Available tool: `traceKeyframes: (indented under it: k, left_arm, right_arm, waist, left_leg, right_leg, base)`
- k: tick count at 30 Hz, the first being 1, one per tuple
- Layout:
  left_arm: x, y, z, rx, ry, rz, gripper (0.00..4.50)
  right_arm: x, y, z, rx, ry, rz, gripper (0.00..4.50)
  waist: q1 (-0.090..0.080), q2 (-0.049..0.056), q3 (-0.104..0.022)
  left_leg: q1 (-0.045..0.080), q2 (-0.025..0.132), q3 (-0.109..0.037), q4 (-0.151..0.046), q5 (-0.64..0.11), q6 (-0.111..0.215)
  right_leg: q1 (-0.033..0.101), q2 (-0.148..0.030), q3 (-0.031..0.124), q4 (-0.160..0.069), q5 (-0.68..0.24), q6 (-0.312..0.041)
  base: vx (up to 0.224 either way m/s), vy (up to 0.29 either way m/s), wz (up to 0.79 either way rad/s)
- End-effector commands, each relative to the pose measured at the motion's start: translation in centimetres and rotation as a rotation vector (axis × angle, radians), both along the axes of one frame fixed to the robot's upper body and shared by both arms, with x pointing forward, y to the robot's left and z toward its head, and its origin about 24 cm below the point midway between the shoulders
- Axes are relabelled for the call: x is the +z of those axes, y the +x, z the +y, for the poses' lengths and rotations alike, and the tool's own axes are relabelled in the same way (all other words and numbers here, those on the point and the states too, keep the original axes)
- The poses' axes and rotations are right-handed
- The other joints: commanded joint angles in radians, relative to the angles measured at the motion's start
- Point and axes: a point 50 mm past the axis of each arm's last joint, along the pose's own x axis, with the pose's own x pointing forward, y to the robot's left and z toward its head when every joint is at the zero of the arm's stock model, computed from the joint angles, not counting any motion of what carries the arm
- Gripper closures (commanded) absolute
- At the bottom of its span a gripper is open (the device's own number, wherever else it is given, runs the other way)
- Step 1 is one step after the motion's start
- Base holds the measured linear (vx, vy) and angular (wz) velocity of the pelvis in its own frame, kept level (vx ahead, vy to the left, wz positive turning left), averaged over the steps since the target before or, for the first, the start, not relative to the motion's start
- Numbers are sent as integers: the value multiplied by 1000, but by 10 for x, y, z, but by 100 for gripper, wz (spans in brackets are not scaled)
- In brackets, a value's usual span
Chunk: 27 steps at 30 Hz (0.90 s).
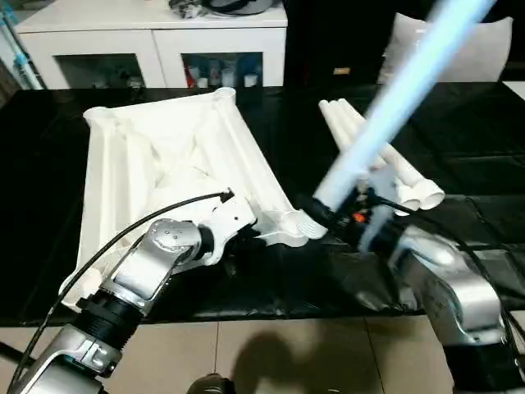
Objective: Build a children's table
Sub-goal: Insert table leg to table base
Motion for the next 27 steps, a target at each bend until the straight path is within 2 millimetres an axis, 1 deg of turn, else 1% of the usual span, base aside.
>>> traceKeyframes:
  k: [1,2,3,4,5,7,8,9,10,11,12,13,14,16,17,18,21,22,23,24,25,27]
  left_arm:
    - [1,3,4,-3,28,1,424]
    - [1,3,5,-5,27,2,426]
    - [1,3,5,-7,27,2,432]
    - [1,2,5,-16,26,2,432]
    - [2,1,4,-39,21,3,442]
    - [4,-3,2,-99,6,-3,450]
    - [4,-5,1,-131,4,-4,450]
    - [5,-6,1,-157,3,-10,450]
    - [5,-6,1,-157,3,-10,450]
    - [5,-9,-1,-200,1,-15,450]
    - [6,-10,-1,-218,1,-15,450]
    - [6,-13,-3,-264,1,-24,450]
    - [6,-17,-5,-332,13,-33,450]
    - [6,-19,-6,-365,25,-42,450]
    - [6,-20,-7,-379,30,-47,450]
    - [7,-19,-9,-396,26,-49,450]
    - [8,-20,-11,-439,20,-46,450]
    - [8,-18,-12,-440,22,-51,450]
    - [9,-16,-12,-433,21,-58,450]
    - [9,-14,-12,-427,21,-59,450]
    - [9,-13,-11,-426,22,-61,450]
    - [10,-11,-10,-424,24,-60,450]
  right_arm:
    - [4,4,0,29,-6,9,257]
    - [4,5,0,41,-11,15,257]
    - [4,5,-1,43,-14,15,257]
    - [3,6,-1,48,-15,24,257]
    - [1,7,-1,56,-21,41,257]
    - [-4,8,0,87,-29,79,257]
    - [-5,9,1,99,-32,90,257]
    - [-6,9,1,103,-30,96,257]
    - [-6,9,1,103,-30,96,257]
    - [-7,11,1,110,-34,99,257]
    - [-7,12,2,117,-36,100,257]
    - [-8,13,3,130,-41,105,257]
    - [-11,13,4,151,-53,118,257]
    - [-13,13,4,163,-59,128,257]
    - [-15,13,5,175,-67,136,257]
    - [-15,13,5,187,-72,144,257]
    - [-15,12,6,205,-77,154,257]
    - [-16,11,6,214,-80,159,257]
    - [-16,11,6,223,-82,165,257]
    - [-16,10,6,229,-83,168,257]
    - [-16,9,6,237,-87,175,257]
    - [-17,9,5,245,-100,183,257]
  waist:
    - [3,0,-70]
    - [4,2,-70]
    - [3,-3,-70]
    - [3,0,-71]
    - [0,-6,-72]
    - [0,-10,-72]
    - [2,-8,-72]
    - [6,-7,-73]
    - [5,-7,-72]
    - [7,-13,-73]
    - [8,-13,-72]
    - [6,-23,-71]
    - [8,-21,-70]
    - [12,-15,-70]
    - [14,-23,-69]
    - [21,-22,-70]
    - [28,-23,-69]
    - [30,-24,-69]
    - [32,-20,-69]
    - [32,-20,-69]
    - [33,-22,-69]
    - [34,-23,-70]
  left_leg:
    - [39,54,-27,-78,-266,-42]
    - [39,53,-26,-77,-253,-36]
    - [37,54,-26,-77,-245,-34]
    - [36,54,-27,-77,-234,-31]
    - [35,52,-26,-75,-226,-24]
    - [35,52,-24,-73,-212,-16]
    - [34,52,-24,-71,-204,-8]
    - [35,54,-22,-70,-194,-4]
    - [34,54,-23,-70,-192,-2]
    - [35,54,-22,-70,-189,3]
    - [36,56,-21,-71,-188,4]
    - [36,56,-19,-72,-191,5]
    - [38,57,-19,-72,-194,6]
    - [40,60,-20,-73,-200,2]
    - [42,61,-17,-74,-207,-2]
    - [45,61,-16,-73,-207,-4]
    - [44,62,-17,-77,-221,-16]
    - [45,62,-17,-77,-222,-19]
    - [45,62,-17,-77,-229,-23]
    - [44,61,-17,-77,-231,-24]
    - [44,60,-17,-77,-237,-27]
    - [41,60,-18,-77,-232,-29]
  right_leg:
    - [27,-74,31,-85,-123,-202]
    - [28,-74,31,-84,-108,-207]
    - [30,-74,31,-83,-97,-207]
    - [30,-74,30,-80,-81,-211]
    - [33,-74,29,-81,-70,-216]
    - [34,-75,30,-81,-66,-221]
    - [34,-77,30,-81,-70,-225]
    - [31,-76,30,-80,-62,-224]
    - [32,-76,30,-80,-60,-225]
    - [31,-76,29,-78,-61,-227]
    - [29,-77,29,-78,-72,-227]
    - [29,-75,29,-81,-81,-226]
    - [27,-77,30,-80,-98,-224]
    - [25,-78,30,-81,-112,-220]
    - [22,-76,31,-83,-113,-218]
    - [21,-77,31,-81,-113,-217]
    - [20,-79,32,-81,-139,-206]
    - [20,-79,32,-80,-138,-203]
    - [20,-80,32,-81,-145,-201]
    - [20,-80,32,-82,-147,-199]
    - [21,-80,32,-83,-155,-197]
    - [23,-82,33,-82,-153,-193]
  base:
    - [0,0,0]
    - [0,0,0]
    - [0,0,0]
    - [0,0,0]
    - [0,0,0]
    - [0,0,0]
    - [0,0,0]
    - [0,0,0]
    - [0,0,0]
    - [0,0,0]
    - [0,0,0]
    - [0,0,0]
    - [0,0,0]
    - [0,0,0]
    - [0,0,0]
    - [0,0,0]
    - [0,0,0]
    - [0,0,0]
    - [0,0,0]
    - [0,0,0]
    - [0,0,0]
    - [0,0,0]
